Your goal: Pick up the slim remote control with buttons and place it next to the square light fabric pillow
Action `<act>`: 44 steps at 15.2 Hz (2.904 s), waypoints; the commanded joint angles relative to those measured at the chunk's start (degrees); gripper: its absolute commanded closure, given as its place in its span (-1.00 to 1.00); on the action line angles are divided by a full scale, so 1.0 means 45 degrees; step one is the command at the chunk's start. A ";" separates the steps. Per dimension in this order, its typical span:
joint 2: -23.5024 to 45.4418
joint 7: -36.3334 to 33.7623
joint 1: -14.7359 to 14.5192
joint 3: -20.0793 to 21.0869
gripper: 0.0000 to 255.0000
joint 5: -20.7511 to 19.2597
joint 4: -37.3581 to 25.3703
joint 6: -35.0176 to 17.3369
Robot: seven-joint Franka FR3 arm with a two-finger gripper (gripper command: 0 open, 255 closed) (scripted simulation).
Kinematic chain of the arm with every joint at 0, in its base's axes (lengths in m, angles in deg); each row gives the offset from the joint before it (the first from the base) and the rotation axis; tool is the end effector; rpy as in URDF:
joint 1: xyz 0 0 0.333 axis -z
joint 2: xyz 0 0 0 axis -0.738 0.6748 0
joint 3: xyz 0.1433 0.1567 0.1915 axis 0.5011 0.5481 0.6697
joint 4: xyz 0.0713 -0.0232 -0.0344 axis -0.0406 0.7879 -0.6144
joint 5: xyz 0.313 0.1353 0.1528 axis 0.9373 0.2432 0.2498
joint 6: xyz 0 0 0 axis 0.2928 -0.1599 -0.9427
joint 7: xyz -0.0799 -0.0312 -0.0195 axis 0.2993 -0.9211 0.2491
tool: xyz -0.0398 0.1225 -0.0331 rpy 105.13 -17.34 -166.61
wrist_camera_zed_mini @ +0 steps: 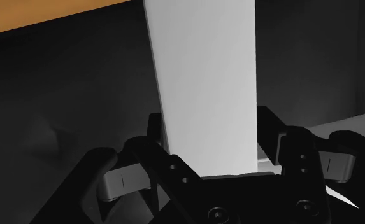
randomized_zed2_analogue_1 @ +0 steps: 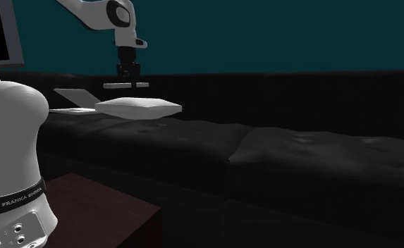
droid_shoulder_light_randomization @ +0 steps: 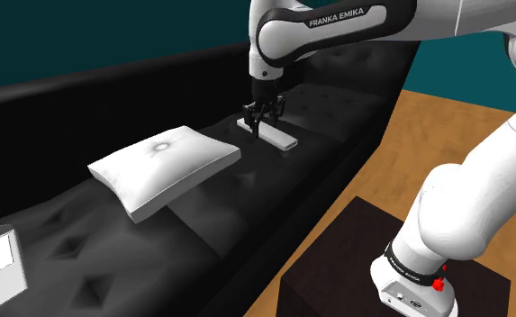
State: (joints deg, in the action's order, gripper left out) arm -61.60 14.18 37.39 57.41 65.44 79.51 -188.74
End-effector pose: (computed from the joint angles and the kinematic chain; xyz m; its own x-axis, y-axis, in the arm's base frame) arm 0.4635 0.0999 0.4795 0.9950 -0.0995 -0.0052 -0.0996 -0.9948 -0.0202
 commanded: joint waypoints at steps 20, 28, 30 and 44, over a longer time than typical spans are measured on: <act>0.0326 -0.2860 -0.1211 0.1908 1.00 0.0436 0.1730 -0.2156; 0.0797 -0.2882 -0.1220 0.1966 1.00 0.0400 0.2666 -0.3559; 0.0944 -0.2892 -0.1221 0.1980 1.00 0.0385 0.2874 -0.3913; 0.2313 -0.3032 -0.1216 0.2066 1.00 0.0173 0.4028 -0.6421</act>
State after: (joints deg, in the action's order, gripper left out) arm -51.56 0.62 31.93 66.67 66.29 97.28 -216.85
